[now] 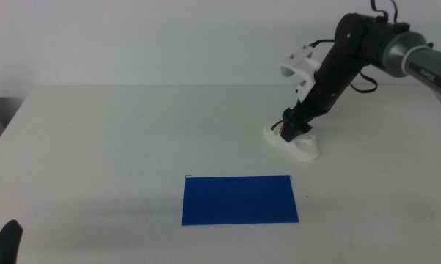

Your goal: Use one arm to grab the shoe from the table and place it on the mat.

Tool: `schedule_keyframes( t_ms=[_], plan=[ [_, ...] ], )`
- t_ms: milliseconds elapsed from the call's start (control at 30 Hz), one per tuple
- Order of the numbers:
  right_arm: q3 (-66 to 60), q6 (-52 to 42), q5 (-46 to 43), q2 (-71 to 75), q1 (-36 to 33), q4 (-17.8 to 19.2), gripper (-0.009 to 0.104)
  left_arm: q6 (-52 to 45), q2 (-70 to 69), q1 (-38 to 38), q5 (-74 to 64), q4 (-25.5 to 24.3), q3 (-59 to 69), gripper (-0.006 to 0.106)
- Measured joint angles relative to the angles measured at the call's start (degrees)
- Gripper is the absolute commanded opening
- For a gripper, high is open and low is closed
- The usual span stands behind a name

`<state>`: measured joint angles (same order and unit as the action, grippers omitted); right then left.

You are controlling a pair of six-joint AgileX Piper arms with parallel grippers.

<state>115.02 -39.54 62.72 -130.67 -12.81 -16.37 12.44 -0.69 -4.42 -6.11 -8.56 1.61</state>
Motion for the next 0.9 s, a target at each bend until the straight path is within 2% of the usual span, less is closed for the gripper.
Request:
schedule_keyframes(
  t_ms=[267,400,467,500,633,667,900],
  plan=[
    [0.00,-0.20,-0.18,-2.44,-0.63,0.17,0.091,0.00,0.00,0.00,0.00,0.00,0.00,0.092],
    [0.00,-0.22,-0.18,-3.57,-0.68,0.17,0.083,0.00,0.00,0.00,0.00,0.00,0.00,0.092],
    [0.00,-0.22,-0.21,-3.82,-0.68,0.23,0.073,0.00,0.00,0.00,0.00,0.00,0.00,0.092],
    [0.00,-0.27,-0.24,-3.87,-0.68,0.23,0.049,0.00,0.00,0.00,0.00,0.00,0.00,0.092],
    [0.05,-0.27,0.32,-3.49,-0.68,0.33,-0.001,0.00,0.00,0.00,0.00,0.00,0.00,0.092],
    [0.11,-0.22,0.81,-3.17,-0.68,0.33,-0.004,0.00,0.00,0.00,0.00,0.00,0.00,0.092],
    [0.11,3.08,3.66,2.77,-2.55,0.71,-0.004,0.00,0.00,0.00,0.00,0.00,0.00,0.092]
  ],
)
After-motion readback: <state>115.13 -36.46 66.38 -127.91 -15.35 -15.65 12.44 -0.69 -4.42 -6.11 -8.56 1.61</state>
